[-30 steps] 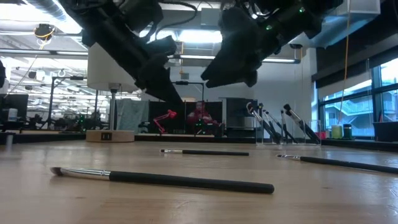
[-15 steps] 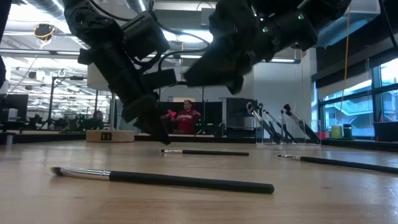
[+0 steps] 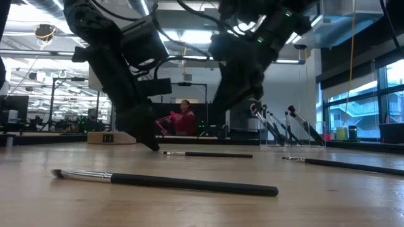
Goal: Put items in baskets/containers
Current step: Put the eyeshadow brush into the middle of the transparent organizer
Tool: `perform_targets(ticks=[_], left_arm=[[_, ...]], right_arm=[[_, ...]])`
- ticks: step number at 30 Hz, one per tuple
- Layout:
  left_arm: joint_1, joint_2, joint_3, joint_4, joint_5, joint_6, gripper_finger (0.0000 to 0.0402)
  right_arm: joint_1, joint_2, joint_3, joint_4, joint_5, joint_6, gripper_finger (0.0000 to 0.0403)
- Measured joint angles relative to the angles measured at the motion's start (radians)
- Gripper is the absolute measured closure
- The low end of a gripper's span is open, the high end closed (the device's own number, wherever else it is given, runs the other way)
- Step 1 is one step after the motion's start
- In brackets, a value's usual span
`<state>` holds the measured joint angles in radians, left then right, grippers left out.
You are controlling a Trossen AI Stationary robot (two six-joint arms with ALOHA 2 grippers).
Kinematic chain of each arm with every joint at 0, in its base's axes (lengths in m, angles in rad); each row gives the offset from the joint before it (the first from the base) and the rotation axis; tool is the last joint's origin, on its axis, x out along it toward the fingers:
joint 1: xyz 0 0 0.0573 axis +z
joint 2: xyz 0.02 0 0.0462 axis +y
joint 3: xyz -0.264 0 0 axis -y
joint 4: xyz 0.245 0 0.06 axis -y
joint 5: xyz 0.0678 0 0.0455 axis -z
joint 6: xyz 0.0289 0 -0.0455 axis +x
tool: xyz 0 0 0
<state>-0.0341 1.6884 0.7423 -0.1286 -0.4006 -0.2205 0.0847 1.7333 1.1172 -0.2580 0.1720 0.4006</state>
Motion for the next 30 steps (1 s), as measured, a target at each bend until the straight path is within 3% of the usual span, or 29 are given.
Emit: perform_targets(ticks=[5, 12, 20, 30], left_arm=[[0.026, -0.002, 0.002, -0.041, 0.002, -0.039, 0.0294], [0.028, -0.001, 0.001, -0.069, -0.025, -0.031, 0.0297], [0.029, -0.010, -0.002, -0.162, -0.112, -0.028, 0.0299], [0.031, -0.060, -0.008, -0.321, -0.176, -0.076, 0.0300]], right_arm=[[-0.005, 0.085, 0.097, -0.108, -0.012, -0.026, 0.0304], [-0.004, 0.300, 0.285, -0.129, -0.146, -0.126, 0.0304], [-0.001, 0.433, 0.531, -0.311, -0.092, -0.252, 0.0304], [-0.001, 0.444, 0.553, -0.353, -0.093, -0.247, 0.0304]])
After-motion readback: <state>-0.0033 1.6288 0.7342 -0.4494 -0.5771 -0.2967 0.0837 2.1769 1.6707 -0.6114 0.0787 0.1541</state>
